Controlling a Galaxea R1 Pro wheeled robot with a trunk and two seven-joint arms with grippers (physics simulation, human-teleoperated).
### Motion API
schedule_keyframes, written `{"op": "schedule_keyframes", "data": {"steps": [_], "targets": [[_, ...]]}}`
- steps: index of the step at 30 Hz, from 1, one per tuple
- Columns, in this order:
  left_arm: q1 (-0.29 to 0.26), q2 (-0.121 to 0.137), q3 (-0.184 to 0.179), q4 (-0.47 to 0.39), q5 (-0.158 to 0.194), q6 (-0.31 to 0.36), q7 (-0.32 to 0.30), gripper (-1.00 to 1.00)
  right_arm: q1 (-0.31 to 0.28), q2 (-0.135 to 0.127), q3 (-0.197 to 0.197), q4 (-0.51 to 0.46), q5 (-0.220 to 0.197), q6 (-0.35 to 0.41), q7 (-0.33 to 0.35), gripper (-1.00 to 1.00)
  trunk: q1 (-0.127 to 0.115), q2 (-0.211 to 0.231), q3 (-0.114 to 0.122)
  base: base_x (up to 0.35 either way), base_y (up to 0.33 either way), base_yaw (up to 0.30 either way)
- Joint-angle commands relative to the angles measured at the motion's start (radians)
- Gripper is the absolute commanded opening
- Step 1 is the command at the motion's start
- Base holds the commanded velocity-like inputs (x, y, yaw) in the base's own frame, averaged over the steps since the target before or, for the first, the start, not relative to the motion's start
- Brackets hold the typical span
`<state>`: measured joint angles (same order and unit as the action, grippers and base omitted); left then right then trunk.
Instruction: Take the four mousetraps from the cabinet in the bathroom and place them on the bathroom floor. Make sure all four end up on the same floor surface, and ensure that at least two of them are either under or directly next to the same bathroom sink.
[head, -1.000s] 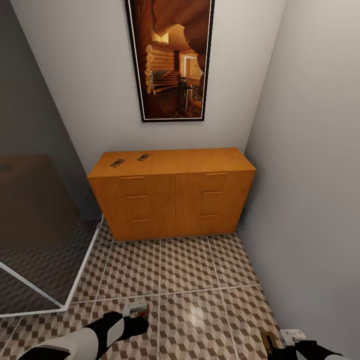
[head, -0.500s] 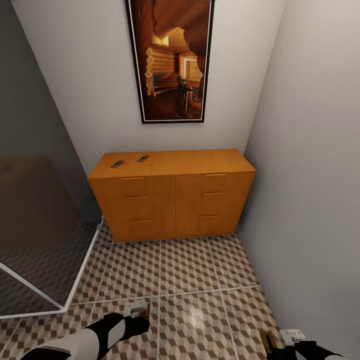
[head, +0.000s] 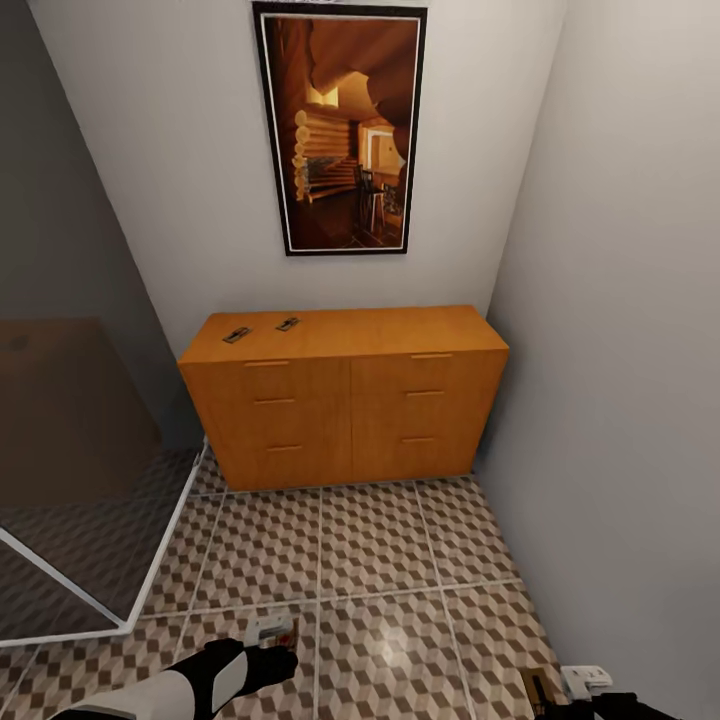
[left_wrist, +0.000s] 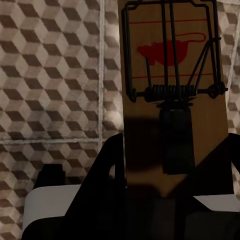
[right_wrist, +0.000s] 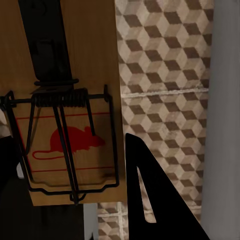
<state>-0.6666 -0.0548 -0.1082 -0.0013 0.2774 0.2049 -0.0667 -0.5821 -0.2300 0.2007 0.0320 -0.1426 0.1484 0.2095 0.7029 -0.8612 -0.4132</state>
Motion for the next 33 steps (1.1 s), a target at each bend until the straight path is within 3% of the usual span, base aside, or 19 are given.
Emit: {"op": "schedule_keyframes", "data": {"steps": [1,18,33], "targets": [[0.000,0.000,-0.008,0.000,0.009,0.004,-0.001,-1.00,-0.001,0.000,0.008,0.002,-0.014,0.002,0.004,-1.00,0.000,-0.001,0.001,0.000,0.000,0.000],[0.001,0.001,-0.008,0.000,0.009,0.004,-0.001,-1.00,0.014,0.001,0.008,0.002,-0.014,-0.039,0.002,-1.00,0.000,-0.001,0.028,0.000,0.000,0.014],[0.001,0.002,-0.008,0.000,0.010,0.004,-0.001,-1.00,0.015,0.000,0.008,0.002,-0.014,-0.042,0.002,-1.00,0.000,-0.001,0.049,0.000,0.000,0.181]]}}
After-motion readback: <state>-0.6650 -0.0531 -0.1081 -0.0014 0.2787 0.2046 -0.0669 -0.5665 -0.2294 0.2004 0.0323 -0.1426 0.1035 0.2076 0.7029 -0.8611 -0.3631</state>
